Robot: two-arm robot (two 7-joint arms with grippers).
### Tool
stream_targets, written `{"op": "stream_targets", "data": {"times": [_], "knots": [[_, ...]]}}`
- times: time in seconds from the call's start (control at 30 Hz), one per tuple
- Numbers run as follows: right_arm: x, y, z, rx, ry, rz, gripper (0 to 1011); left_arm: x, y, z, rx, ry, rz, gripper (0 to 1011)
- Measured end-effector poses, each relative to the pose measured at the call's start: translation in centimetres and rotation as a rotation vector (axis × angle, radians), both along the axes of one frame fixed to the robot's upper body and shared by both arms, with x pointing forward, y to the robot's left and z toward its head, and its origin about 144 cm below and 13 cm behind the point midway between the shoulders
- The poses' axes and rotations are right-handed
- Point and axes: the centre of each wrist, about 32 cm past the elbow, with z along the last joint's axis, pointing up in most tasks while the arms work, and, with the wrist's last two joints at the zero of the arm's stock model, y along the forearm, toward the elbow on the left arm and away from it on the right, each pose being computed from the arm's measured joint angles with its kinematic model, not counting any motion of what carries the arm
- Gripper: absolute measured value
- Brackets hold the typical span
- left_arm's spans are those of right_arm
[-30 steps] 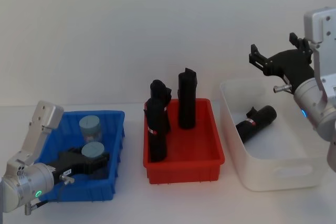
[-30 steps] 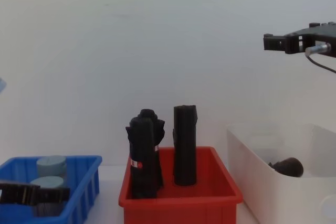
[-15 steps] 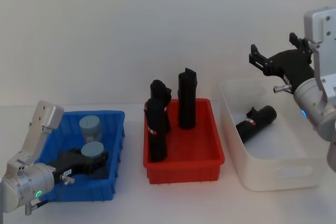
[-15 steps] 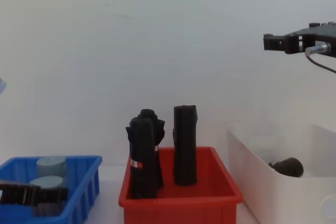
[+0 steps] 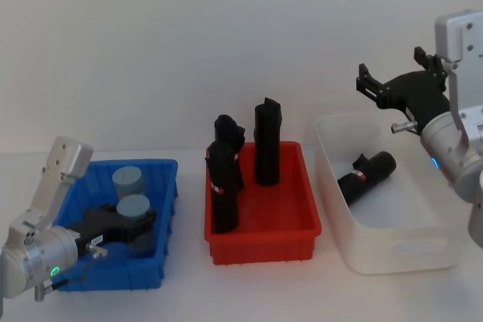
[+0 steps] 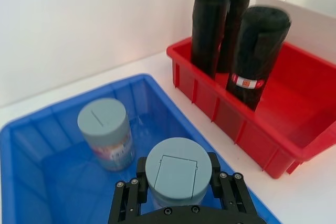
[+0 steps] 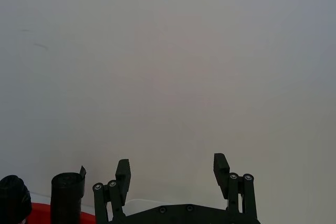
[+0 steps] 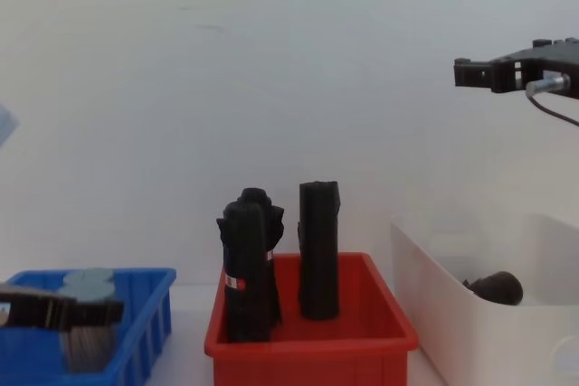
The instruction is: Pick the cotton swabs from the blue box and place them into the white box.
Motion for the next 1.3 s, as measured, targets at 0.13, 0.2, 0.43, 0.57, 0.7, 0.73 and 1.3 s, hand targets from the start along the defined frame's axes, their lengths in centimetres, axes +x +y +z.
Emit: {"op": "stream_targets", "data": {"times": [0.13, 0.2, 0.43, 0.57, 0.7, 0.73, 1.3], "knots": [[0.0, 0.0, 0.0, 0.000, 0.000, 0.000, 1001, 0.0, -0.4, 1.5, 0.017, -0.042, -0.006, 669], [0.0, 0.0, 0.0, 0.000, 0.000, 0.000, 1002, 0.0, -0.6, 2.1, 0.023, -0.060, -0.010, 669], [0.0, 0.0, 0.0, 0.000, 0.000, 0.000, 1002, -0.2, -1.4, 4.7, 0.042, -0.142, -0.030, 669], [0.0, 0.0, 0.0, 0.000, 0.000, 0.000, 1002, -0.4, -1.9, 6.6, 0.053, -0.208, -0.049, 669], [0.0, 0.0, 0.0, 0.000, 0.000, 0.001, 1002, -0.4, -2.3, 8.1, 0.059, -0.262, -0.071, 669], [0.0, 0.0, 0.0, 0.000, -0.001, 0.003, 1002, -0.5, -2.4, 8.4, 0.061, -0.271, -0.075, 669], [-0.9, 0.2, 0.6, 0.007, -0.030, 0.148, 1001, 1.0, -3.8, 10.6, 0.032, -0.402, -0.187, 669]]}}
